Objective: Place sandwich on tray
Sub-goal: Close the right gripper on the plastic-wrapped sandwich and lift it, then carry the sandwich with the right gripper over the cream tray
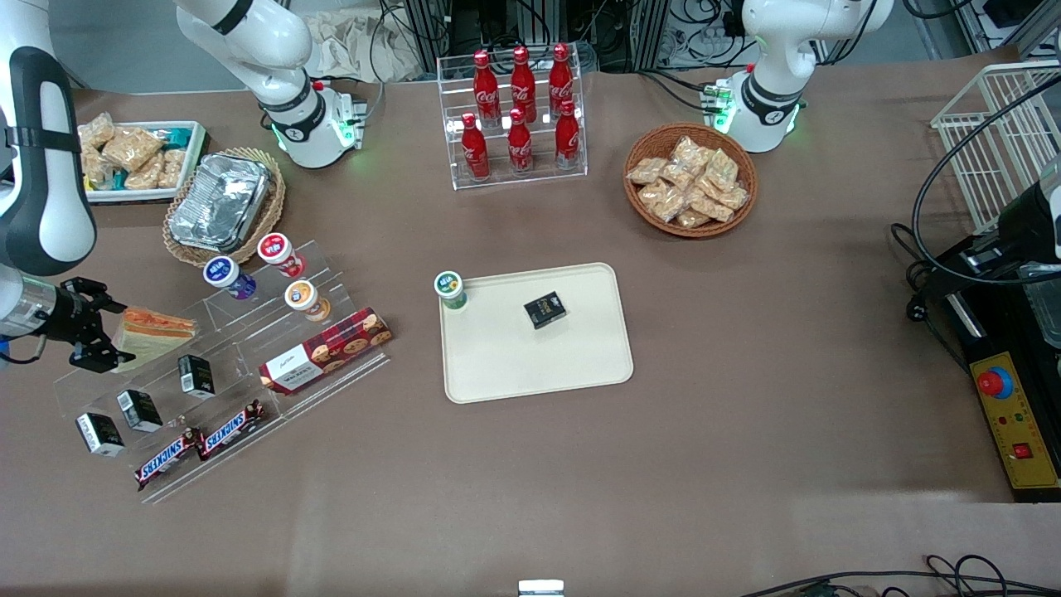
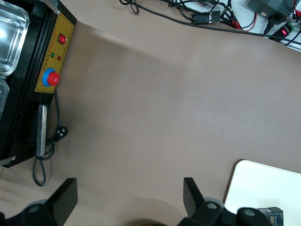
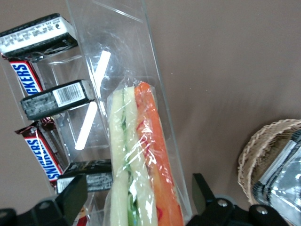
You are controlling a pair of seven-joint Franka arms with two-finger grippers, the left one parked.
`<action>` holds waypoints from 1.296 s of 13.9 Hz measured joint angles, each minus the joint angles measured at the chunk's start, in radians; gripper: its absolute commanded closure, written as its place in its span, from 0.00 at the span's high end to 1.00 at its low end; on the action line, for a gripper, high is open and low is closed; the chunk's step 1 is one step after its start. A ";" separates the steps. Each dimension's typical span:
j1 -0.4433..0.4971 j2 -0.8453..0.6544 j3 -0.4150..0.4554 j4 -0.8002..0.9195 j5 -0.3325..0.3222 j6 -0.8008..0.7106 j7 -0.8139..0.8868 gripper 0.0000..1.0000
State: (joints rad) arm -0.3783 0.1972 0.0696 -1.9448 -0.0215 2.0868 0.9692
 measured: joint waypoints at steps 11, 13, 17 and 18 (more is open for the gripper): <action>0.000 -0.058 0.003 -0.033 -0.002 0.123 -0.047 0.25; 0.002 -0.088 0.007 0.036 -0.002 0.034 -0.118 0.25; 0.092 -0.101 0.024 0.208 -0.002 -0.194 -0.448 0.25; 0.127 -0.101 0.026 0.221 -0.002 -0.206 -0.479 0.25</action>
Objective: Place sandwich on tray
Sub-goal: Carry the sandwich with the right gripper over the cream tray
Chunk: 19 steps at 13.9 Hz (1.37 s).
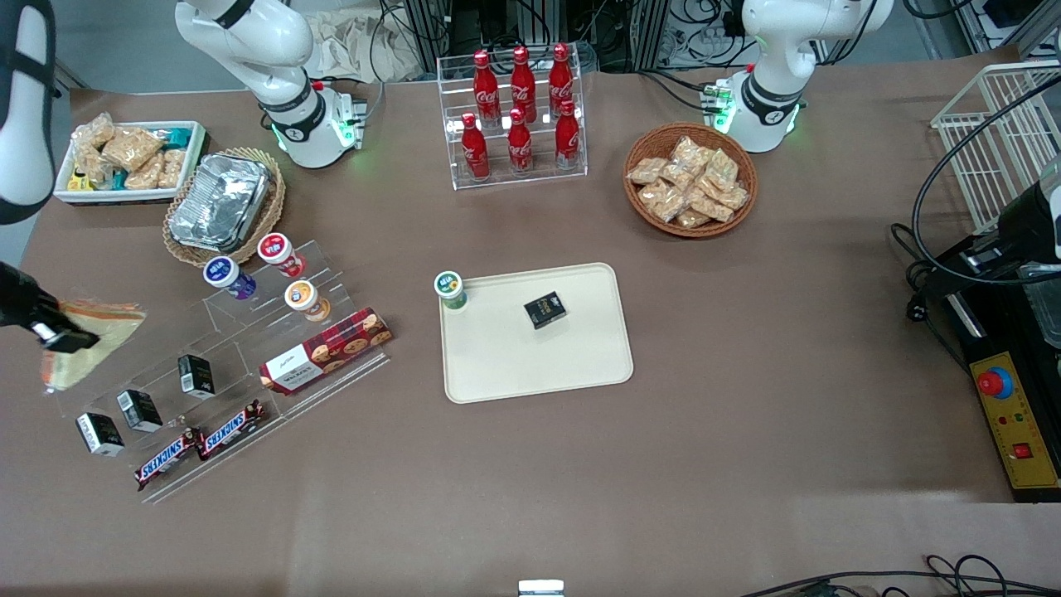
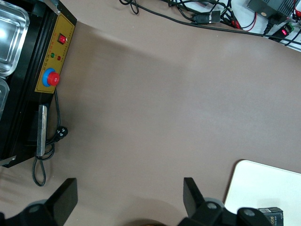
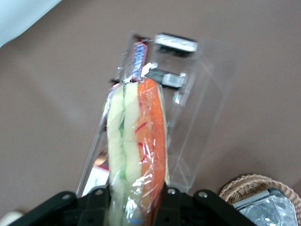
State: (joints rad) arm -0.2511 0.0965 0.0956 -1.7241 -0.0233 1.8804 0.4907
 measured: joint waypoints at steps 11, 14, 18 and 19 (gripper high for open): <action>0.476 0.023 0.015 0.051 0.000 -0.052 -0.337 0.02; 0.586 0.092 0.016 0.053 0.000 0.004 -0.482 0.00; 0.738 0.226 0.015 0.054 -0.004 0.200 -0.653 0.00; 0.765 0.260 0.014 0.055 -0.010 0.260 -0.710 0.00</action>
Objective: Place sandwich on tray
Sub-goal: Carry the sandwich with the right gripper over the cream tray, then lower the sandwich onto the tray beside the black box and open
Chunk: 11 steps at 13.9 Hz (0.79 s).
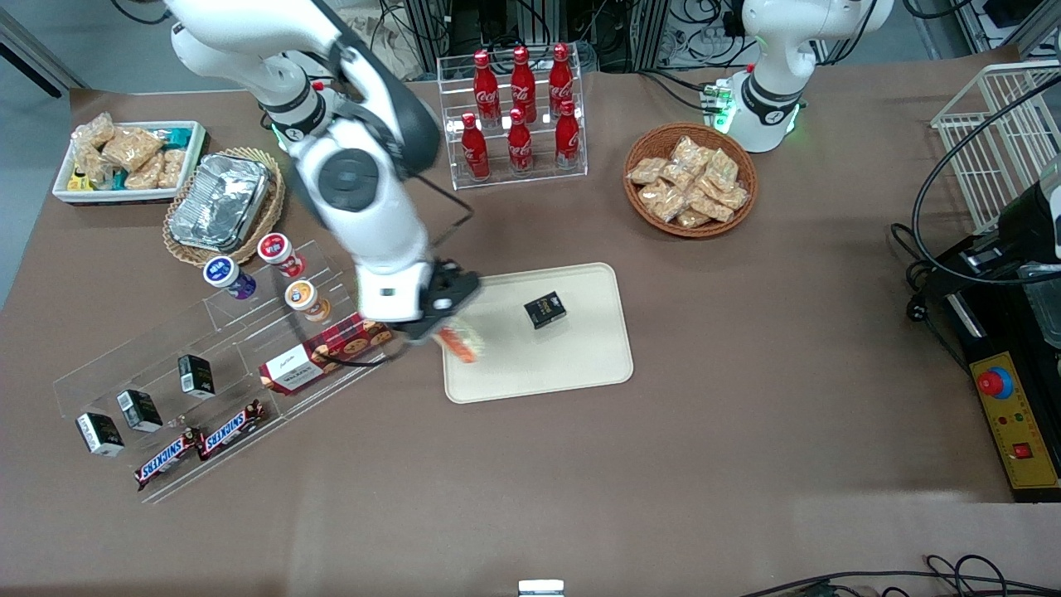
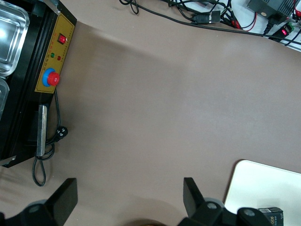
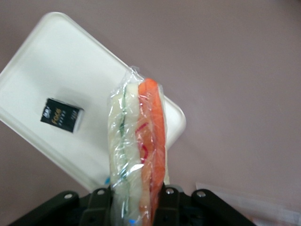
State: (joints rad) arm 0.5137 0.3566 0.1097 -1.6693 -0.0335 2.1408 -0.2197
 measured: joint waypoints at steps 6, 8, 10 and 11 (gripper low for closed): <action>0.070 0.198 -0.003 0.002 -0.081 0.299 -0.384 0.00; 0.075 0.265 -0.005 0.002 -0.150 0.414 -0.460 0.00; 0.075 0.322 -0.006 0.003 -0.191 0.504 -0.543 0.00; 0.076 0.342 -0.006 0.004 -0.195 0.529 -0.572 0.00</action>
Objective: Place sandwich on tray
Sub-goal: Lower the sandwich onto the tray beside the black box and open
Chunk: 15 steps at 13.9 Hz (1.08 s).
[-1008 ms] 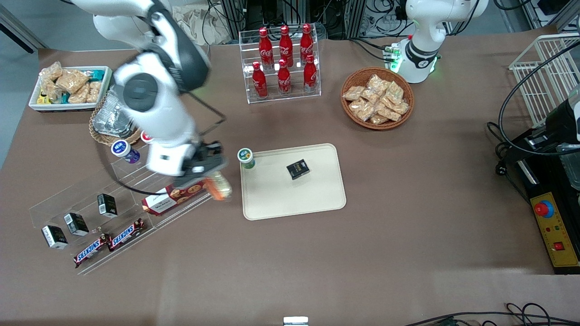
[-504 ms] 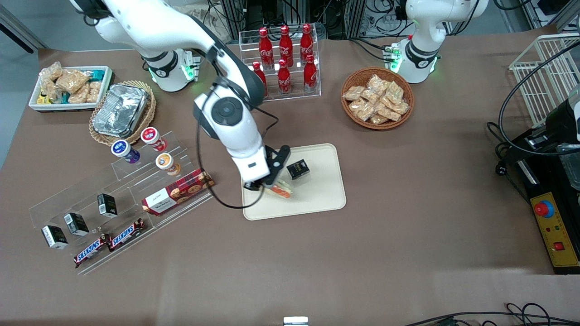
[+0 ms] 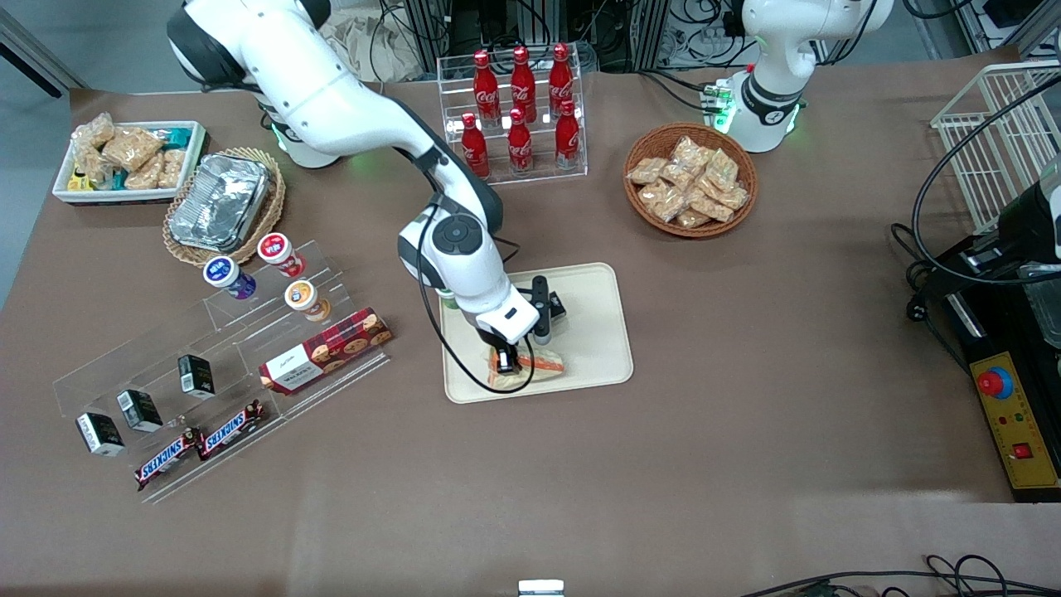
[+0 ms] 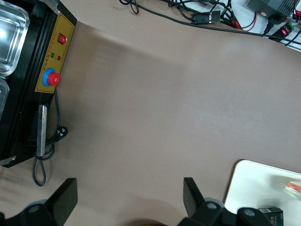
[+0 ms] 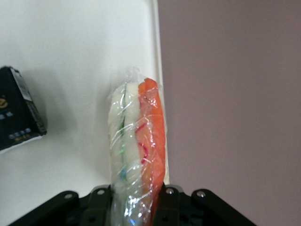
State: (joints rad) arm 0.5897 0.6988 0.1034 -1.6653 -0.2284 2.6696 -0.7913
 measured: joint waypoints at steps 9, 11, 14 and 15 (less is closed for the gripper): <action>0.013 0.040 0.000 0.004 0.119 0.018 -0.019 0.99; 0.013 0.040 0.000 0.012 0.180 0.018 -0.019 0.99; 0.009 0.033 -0.001 0.029 0.261 0.023 -0.018 0.99; 0.008 0.024 -0.001 0.035 0.300 0.026 -0.018 0.99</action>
State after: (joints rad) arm 0.5980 0.7231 0.1023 -1.6298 0.0718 2.6959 -0.8094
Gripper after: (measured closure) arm 0.009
